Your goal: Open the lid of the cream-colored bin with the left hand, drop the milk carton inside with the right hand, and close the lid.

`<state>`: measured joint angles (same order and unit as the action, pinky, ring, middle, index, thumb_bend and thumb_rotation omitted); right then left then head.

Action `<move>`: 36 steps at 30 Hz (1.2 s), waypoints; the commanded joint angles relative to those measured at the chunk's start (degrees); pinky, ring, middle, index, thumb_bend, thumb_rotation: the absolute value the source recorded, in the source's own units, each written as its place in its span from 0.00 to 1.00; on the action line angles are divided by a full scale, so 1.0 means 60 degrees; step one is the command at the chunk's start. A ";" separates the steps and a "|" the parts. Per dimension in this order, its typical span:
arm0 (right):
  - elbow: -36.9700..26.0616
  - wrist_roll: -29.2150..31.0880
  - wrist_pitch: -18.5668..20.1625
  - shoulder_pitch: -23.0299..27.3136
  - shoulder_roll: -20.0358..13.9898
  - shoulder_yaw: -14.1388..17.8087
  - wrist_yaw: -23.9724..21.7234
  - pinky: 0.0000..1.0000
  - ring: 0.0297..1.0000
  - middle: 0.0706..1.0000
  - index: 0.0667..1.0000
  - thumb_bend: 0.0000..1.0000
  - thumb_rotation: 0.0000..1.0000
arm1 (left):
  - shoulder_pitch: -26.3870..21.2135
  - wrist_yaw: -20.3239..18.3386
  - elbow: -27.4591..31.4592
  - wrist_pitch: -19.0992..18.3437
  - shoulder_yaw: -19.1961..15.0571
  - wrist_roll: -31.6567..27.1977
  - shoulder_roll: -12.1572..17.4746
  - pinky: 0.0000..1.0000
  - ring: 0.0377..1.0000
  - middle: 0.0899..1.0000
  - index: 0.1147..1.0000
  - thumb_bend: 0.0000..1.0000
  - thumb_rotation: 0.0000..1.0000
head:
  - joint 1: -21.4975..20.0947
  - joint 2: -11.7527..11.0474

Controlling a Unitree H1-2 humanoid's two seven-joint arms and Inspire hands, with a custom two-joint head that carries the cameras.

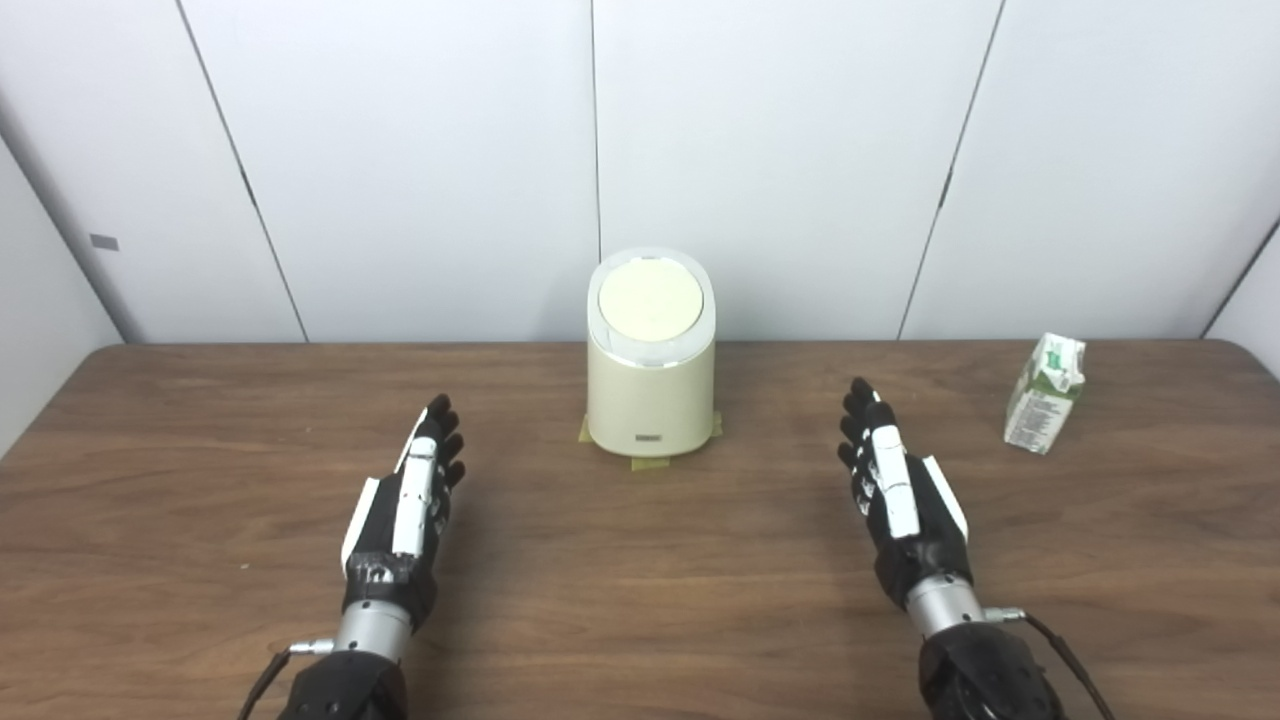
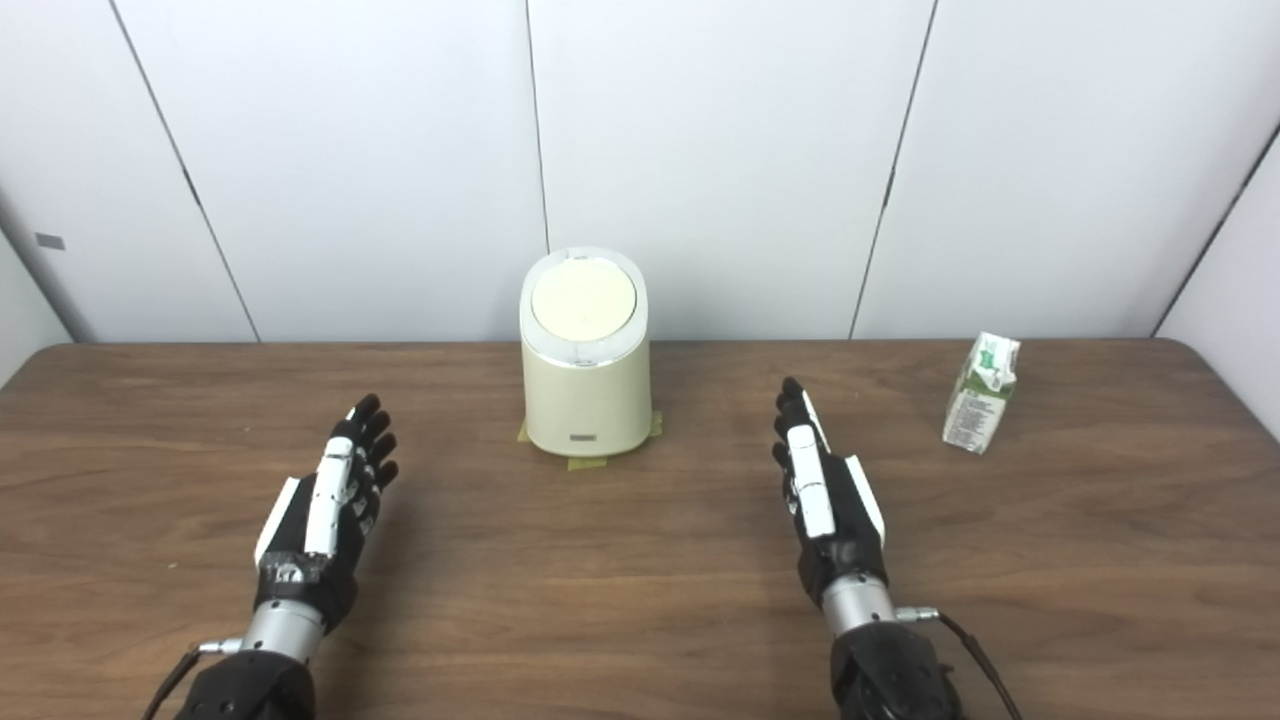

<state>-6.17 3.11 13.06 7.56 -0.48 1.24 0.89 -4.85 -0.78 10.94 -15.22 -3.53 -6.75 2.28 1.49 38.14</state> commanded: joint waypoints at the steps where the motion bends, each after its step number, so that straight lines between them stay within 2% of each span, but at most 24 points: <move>1: -0.0402 0.0065 -0.0123 0.0280 0.0039 0.0065 0.0002 1.00 1.00 1.00 1.00 0.61 1.00 | -0.0238 -0.0105 0.0363 0.0090 0.0030 -0.0023 0.0083 1.00 1.00 1.00 1.00 0.42 1.00 | 0.0003 -0.0002; 22: -0.0591 0.0124 0.0155 0.0196 0.0004 0.0075 -0.0031 1.00 1.00 1.00 1.00 0.61 1.00 | -0.0176 -0.0083 0.0448 -0.0002 0.0049 0.0003 0.0100 1.00 1.00 1.00 1.00 0.43 1.00 | 0.0113 0.0057; 28: -0.0435 0.0096 -0.0065 0.0120 0.0019 0.0054 -0.0040 1.00 1.00 1.00 1.00 0.61 1.00 | -0.0092 -0.0105 0.0436 0.0021 0.0042 -0.0013 0.0113 1.00 1.00 1.00 1.00 0.43 1.00 | 0.0021 -0.0405; 34: -0.0417 0.0137 -0.0206 0.0038 0.0004 0.0028 -0.0116 1.00 1.00 1.00 1.00 0.62 1.00 | 0.0021 -0.0145 0.0427 0.0149 0.0044 -0.0078 0.0078 1.00 1.00 1.00 1.00 0.42 1.00 | -0.0036 -0.0724; 36: -0.0373 0.0138 -0.0275 0.0015 -0.0021 0.0021 -0.0153 1.00 1.00 1.00 1.00 0.61 1.00 | 0.0052 -0.0182 0.0381 0.0221 0.0056 -0.0092 0.0091 1.00 1.00 1.00 1.00 0.41 1.00 | -0.0036 -0.0724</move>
<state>-7.14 3.55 14.63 6.42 -0.50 1.40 0.66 -3.36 -1.07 11.90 -15.79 -3.40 -6.92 2.60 1.23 33.75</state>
